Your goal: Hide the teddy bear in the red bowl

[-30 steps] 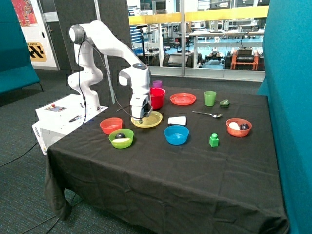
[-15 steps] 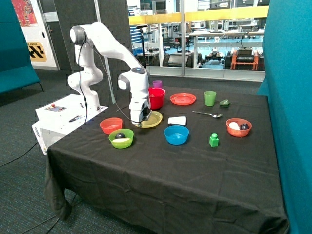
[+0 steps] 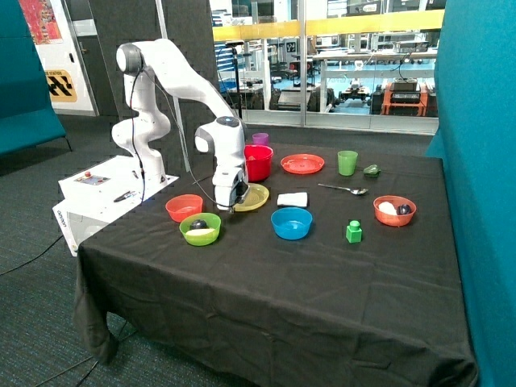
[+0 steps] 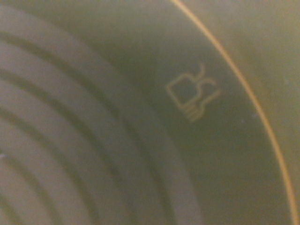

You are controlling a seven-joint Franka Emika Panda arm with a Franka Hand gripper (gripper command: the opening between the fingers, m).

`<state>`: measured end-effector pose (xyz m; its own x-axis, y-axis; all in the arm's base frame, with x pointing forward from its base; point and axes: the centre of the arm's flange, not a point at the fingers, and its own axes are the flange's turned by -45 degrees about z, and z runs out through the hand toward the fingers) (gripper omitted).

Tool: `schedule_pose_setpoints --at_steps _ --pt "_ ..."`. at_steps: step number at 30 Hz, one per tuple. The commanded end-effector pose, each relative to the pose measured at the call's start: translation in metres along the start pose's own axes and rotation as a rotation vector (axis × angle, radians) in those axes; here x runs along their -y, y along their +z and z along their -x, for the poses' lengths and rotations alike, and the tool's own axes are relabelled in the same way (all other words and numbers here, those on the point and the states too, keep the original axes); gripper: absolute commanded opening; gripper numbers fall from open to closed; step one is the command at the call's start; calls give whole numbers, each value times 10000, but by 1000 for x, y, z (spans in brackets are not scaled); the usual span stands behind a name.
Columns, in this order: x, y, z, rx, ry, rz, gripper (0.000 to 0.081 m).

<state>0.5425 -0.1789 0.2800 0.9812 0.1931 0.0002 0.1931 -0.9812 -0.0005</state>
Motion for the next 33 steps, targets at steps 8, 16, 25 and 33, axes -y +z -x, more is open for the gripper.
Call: schedule_pose_setpoints --at_steps 8,16,25,33 --pt "-1 8 -2 2 101 5 149" --pt "2 9 -2 2 96 5 1" --pt "2 0 -5 2 41 5 0" --pt "4 0 0 2 31 5 0"
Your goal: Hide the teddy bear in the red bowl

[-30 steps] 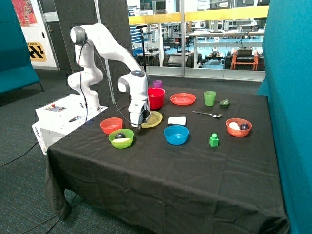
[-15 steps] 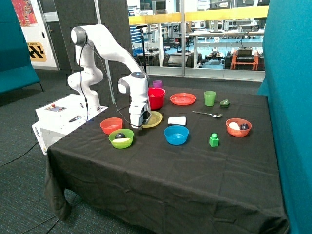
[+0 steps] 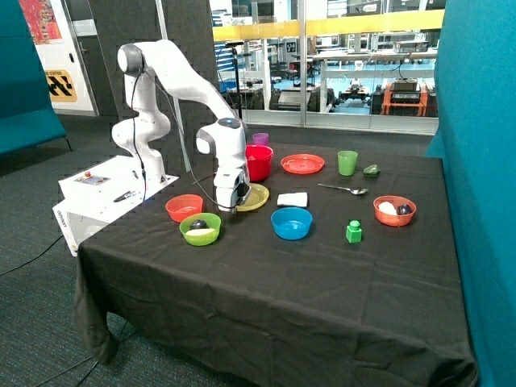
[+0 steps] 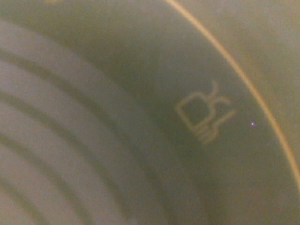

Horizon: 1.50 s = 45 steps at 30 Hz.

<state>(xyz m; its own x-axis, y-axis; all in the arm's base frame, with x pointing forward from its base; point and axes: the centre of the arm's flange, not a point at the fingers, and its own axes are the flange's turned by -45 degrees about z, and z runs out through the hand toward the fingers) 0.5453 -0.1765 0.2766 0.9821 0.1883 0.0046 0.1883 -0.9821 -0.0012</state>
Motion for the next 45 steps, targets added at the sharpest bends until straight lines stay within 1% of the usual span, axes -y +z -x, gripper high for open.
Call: schedule_pose_setpoints --at_steps 1,11,20,29,34,37,45 --pt "2 -3 5 46 -13 12 0" --pt "-1 -3 12 46 19 12 0" --pt "-5 -11 13 46 53 12 0" --pt "-1 -38 2 46 -92 12 0" --pt "-1 -47 -1 46 -93 12 0" --pt "-1 -60 -6 46 -123 12 0" --pt "-2 -86 -15 46 -161 12 0"
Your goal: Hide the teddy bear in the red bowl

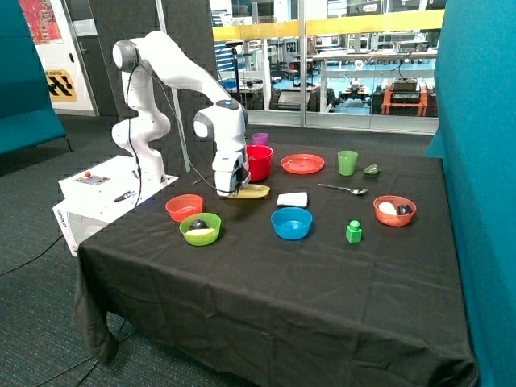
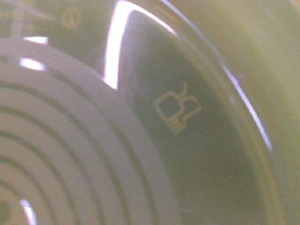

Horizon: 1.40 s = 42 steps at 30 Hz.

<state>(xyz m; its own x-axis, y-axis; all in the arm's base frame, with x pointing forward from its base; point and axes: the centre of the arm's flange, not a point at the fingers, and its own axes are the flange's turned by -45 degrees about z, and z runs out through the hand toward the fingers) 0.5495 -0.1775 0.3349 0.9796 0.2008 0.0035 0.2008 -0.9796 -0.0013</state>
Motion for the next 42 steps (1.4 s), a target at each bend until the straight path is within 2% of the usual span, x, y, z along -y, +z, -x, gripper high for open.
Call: schedule_pose_setpoints --at_steps 1,4,19,32,37,42 --pt "0 -30 -11 35 -35 12 0" --pt "1 -42 -12 35 -63 12 0" --pt "5 -74 -10 35 -278 12 0" --pt "1 -112 -15 35 -536 12 0" --pt "6 -119 -14 35 -724 11 0" --pt "23 -120 -9 35 -1005 11 0"
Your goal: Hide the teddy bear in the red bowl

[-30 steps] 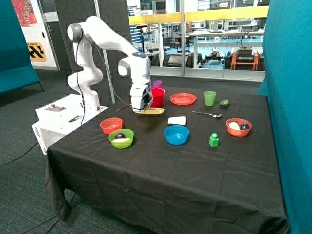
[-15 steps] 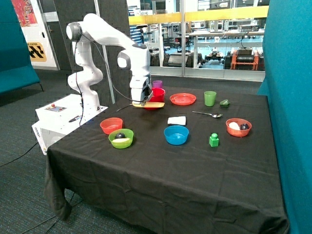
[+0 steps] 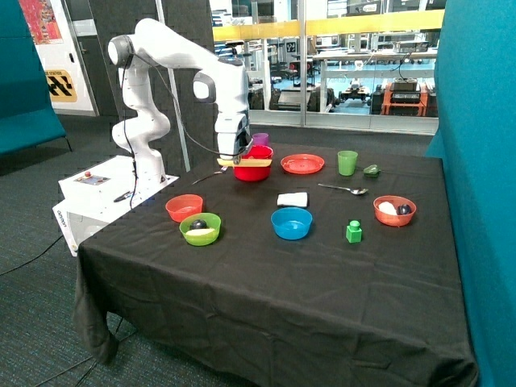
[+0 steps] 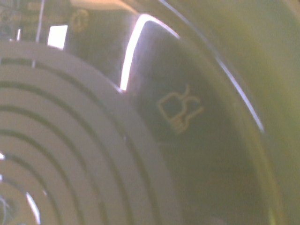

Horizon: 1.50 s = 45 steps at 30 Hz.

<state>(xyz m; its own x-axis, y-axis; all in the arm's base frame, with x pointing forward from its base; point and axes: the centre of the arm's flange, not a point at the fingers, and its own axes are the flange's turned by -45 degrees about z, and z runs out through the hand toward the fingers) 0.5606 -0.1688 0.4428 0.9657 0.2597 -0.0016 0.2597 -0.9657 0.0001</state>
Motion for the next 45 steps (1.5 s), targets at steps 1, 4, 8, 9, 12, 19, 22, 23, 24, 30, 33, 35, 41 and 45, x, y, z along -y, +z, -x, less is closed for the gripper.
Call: schedule_pose_setpoints --at_steps 1,4,8,9,12,19,22,23,24,30,33,35,41,45 --pt "20 -12 4 -16 -415 0 0" --pt "30 -8 7 -16 -567 0 0" --pt "45 -2 9 -16 -749 0 0" --pt "47 0 9 -16 -774 0 0" --pt "55 3 10 -16 -904 0 0" --pt "74 10 11 -16 -1250 0 0" --pt "79 12 11 -16 -1353 0 0" --pt "81 13 11 -16 -1313 0 0" --pt "82 13 10 -16 -1322 0 0" --pt "90 11 5 -16 -1391 0 0" --pt "98 8 -1 -16 -1476 0 0" --pt "106 7 -3 -16 -1520 0 0" --pt "135 12 2 -16 -1886 1 0" --pt "155 15 6 -16 -2066 1 0"
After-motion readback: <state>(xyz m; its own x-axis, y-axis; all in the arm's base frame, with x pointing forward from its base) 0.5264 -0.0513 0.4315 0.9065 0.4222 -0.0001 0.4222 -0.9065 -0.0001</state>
